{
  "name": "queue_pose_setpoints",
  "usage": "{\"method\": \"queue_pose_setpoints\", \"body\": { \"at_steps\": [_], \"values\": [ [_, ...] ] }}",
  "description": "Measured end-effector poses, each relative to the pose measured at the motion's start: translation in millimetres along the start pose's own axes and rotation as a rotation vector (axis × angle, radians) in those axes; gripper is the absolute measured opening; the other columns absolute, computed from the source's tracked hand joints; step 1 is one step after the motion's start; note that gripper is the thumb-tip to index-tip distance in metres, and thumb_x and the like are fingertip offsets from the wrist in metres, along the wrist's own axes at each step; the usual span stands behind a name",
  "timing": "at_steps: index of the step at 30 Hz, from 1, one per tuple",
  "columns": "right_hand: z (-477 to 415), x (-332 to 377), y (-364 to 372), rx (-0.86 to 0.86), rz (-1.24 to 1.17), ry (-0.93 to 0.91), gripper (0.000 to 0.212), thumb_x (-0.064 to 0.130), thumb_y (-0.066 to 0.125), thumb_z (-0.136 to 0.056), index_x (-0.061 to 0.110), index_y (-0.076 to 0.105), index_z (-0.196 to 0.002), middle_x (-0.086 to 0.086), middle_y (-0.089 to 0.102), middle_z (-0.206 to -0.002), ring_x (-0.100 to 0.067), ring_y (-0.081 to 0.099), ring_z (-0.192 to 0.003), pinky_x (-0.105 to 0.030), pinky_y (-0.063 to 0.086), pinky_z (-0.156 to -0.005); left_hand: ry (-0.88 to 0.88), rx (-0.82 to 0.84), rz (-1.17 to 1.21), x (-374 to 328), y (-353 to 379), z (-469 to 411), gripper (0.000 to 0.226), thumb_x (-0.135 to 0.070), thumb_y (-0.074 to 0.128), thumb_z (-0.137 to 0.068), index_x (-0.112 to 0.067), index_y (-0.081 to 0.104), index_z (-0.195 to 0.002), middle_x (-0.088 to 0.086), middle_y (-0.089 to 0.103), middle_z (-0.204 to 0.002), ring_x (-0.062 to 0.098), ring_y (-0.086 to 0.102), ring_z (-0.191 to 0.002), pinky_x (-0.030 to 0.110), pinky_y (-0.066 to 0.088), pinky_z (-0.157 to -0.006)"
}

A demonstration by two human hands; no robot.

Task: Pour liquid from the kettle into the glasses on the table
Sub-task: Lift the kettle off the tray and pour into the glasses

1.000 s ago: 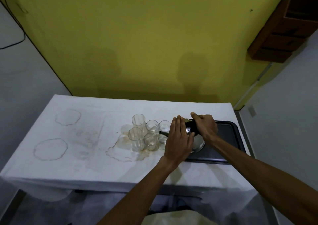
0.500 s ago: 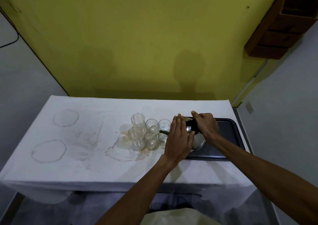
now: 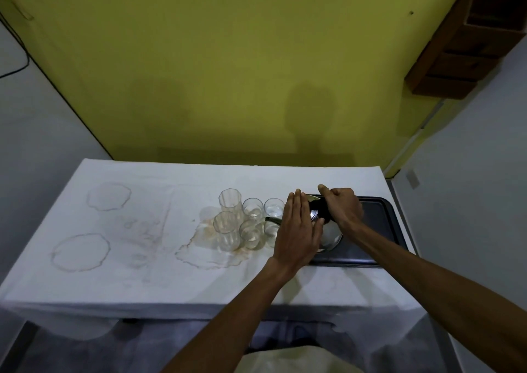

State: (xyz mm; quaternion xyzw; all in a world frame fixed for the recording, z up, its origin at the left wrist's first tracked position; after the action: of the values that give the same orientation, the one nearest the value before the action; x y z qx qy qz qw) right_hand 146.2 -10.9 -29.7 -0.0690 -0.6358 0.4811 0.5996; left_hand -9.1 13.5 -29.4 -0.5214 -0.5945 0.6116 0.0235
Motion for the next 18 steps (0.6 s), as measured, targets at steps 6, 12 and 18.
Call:
{"method": "queue_pose_setpoints", "body": {
  "at_steps": [6,12,18],
  "values": [
    [0.4,-0.9,-0.3,-0.018,0.016,0.005,0.056,0.058,0.058,-0.086,0.006,0.069,-0.067,-0.005,0.068,-0.065,-0.026,0.063,-0.067,-0.032,0.043,-0.063,0.005,-0.007,-0.004,1.7,-0.2,0.5,0.063,-0.037,0.037,-0.104,0.002,0.02,-0.151,0.02,0.019,-0.161,0.03,0.012,-0.151,0.043,0.017,-0.123],
    [0.4,-1.1,-1.2,-0.049,0.006,0.0,0.057,0.058,0.057,-0.086,0.005,0.068,-0.068,-0.007,0.067,-0.064,-0.028,0.064,-0.068,-0.033,0.045,-0.065,0.007,0.007,0.002,1.4,-0.4,-2.1,0.063,-0.037,0.036,-0.104,0.002,0.021,-0.15,0.021,0.019,-0.161,0.03,0.013,-0.151,0.042,0.016,-0.124],
    [0.5,1.8,-1.0,-0.055,0.015,-0.008,0.058,0.058,0.058,-0.087,0.004,0.065,-0.065,-0.007,0.066,-0.063,-0.029,0.064,-0.067,-0.034,0.047,-0.066,0.016,-0.003,-0.007,0.7,-4.5,-2.4,0.063,-0.037,0.036,-0.104,0.003,0.021,-0.151,0.021,0.019,-0.161,0.03,0.013,-0.151,0.04,0.013,-0.124]
  ]
}}
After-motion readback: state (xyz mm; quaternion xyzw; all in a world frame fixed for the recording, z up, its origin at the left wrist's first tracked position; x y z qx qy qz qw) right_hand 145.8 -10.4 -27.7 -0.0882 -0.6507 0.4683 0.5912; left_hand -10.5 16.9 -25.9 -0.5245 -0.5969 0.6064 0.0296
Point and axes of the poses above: each hand's wrist, its own z-axis away from the middle knuckle, its own y-axis out of the palm, x = y × z, the point moved 7 cm from there along -z, towards the middle knuckle
